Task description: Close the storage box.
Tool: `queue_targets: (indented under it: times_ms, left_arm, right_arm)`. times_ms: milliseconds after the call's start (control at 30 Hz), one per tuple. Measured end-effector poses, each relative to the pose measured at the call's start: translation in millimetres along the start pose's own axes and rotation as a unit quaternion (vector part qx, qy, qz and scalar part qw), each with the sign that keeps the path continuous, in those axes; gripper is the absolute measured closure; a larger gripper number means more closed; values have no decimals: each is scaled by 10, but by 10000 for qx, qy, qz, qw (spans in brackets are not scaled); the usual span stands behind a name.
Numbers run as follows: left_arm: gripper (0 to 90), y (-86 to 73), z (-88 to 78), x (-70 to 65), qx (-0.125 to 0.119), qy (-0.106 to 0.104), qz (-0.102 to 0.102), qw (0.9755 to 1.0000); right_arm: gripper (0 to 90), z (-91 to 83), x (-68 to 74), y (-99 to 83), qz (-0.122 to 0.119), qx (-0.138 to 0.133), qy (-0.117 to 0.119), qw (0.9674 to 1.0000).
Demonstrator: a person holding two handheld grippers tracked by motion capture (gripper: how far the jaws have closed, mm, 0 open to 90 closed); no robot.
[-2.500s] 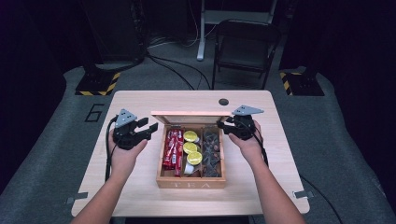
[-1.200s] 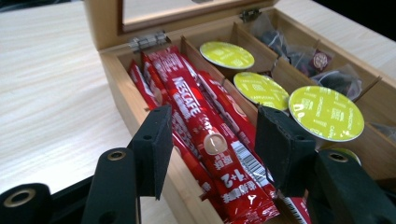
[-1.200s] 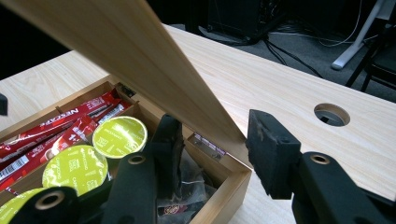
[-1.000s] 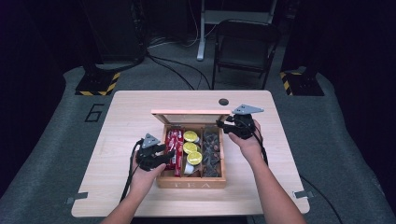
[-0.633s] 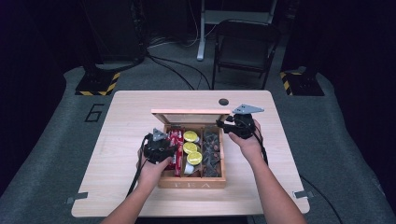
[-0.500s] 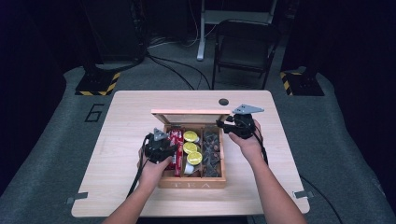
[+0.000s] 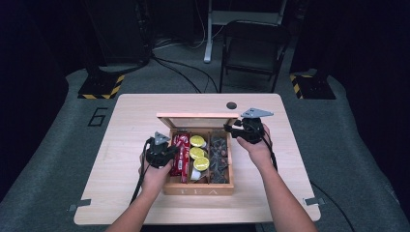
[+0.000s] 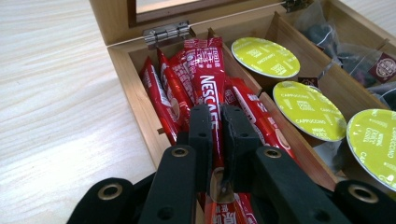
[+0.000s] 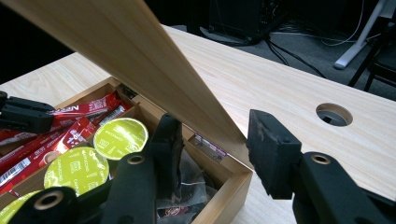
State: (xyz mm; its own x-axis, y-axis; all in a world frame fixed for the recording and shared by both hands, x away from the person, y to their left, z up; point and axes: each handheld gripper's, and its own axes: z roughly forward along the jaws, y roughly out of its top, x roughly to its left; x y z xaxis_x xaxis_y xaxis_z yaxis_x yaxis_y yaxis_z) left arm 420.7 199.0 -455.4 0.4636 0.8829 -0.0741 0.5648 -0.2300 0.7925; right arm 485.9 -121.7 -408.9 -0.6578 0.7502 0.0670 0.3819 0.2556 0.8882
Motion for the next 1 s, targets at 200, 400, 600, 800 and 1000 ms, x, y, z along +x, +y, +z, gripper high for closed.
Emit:
queue_targets:
  times_ms: [200,400,600,800,1000]
  left_arm:
    - [826,7,-72,31,-86,6,-84,9999]
    - [826,-13,-177,72,-134,50,-76,9999]
    - [826,-34,-330,171,-181,83,-72,9998]
    - [826,-67,-490,291,-177,214,44,9996]
    - [826,-115,-631,438,-191,381,34,9991]
  right_arm:
    - [555,1,-2,-1,7,-1,11,10000]
    - [555,10,-17,5,-19,-47,16,10000]
    - [555,17,-21,9,-7,-60,2,10000]
    - [555,18,-20,11,-42,-56,-4,10000]
    - [555,18,-18,11,-41,-53,-7,10000]
